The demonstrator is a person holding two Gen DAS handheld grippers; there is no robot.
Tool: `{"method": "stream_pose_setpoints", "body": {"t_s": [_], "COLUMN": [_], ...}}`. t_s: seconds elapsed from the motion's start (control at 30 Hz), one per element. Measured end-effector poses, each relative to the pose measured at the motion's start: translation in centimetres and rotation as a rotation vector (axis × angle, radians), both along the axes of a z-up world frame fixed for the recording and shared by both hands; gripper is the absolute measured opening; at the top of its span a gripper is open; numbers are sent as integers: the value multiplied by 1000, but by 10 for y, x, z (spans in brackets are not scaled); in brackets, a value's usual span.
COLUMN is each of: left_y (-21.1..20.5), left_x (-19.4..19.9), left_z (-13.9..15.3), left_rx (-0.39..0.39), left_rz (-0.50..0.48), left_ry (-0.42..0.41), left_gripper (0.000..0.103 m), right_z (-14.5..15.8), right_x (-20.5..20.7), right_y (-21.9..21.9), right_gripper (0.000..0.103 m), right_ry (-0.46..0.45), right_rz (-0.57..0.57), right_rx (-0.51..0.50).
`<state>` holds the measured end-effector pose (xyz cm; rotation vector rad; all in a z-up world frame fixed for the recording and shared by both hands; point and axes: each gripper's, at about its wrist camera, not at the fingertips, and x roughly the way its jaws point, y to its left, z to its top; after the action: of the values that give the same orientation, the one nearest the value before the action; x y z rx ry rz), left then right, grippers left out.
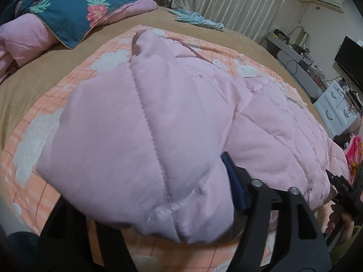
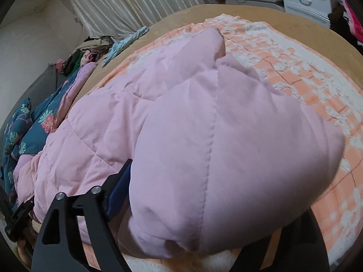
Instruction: Fold large clothes
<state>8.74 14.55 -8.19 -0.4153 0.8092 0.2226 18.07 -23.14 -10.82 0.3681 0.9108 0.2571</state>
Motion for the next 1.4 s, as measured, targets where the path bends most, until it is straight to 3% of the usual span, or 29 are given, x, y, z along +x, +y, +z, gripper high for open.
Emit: {"method": "stream_pose_setpoints", "body": {"t_s": [0.27,0.47,0.5,0.87,1.2,1.4], "left_y": [8,9,8,-18,-54,-71], "left_x": [-22,-48,-52,-77,-89,-94], "left_z": [10,31,36,89,95,87], "left_rx": [7,49,64,106,118,129], "left_rz": [11,33,37,-4,-82,-127], "left_ry": [17,-1,-11,-124,-178,-185], "left_gripper": [93,94,94,94,94,94], "right_z": [17,56,63,114,131,127], "right_x": [-36,-84,-91,-145,-174,-184], "right_y": [-8,-15,-14,13,49,64], "right_gripper": [91,92,96,99,99,99], "right_ry": [-37,-171,-195,-363,-434,-435], "right_rz": [-19,-26,-18,81,186,209], "right_rx": [-66,-176,-192,-237,-263,-271]}}
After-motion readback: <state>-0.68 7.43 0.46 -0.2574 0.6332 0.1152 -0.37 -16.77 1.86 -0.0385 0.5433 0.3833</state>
